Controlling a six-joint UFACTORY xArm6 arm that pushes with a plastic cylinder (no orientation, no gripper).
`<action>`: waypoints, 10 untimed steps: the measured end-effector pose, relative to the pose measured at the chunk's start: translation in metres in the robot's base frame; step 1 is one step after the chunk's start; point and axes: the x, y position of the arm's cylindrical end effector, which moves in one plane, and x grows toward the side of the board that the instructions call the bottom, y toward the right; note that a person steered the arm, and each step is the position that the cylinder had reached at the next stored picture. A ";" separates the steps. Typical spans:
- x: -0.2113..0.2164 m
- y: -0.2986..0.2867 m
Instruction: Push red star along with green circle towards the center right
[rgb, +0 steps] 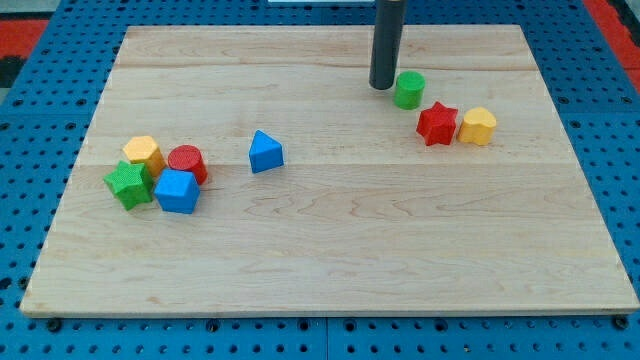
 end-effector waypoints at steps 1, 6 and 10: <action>0.000 -0.021; -0.036 0.028; 0.040 0.053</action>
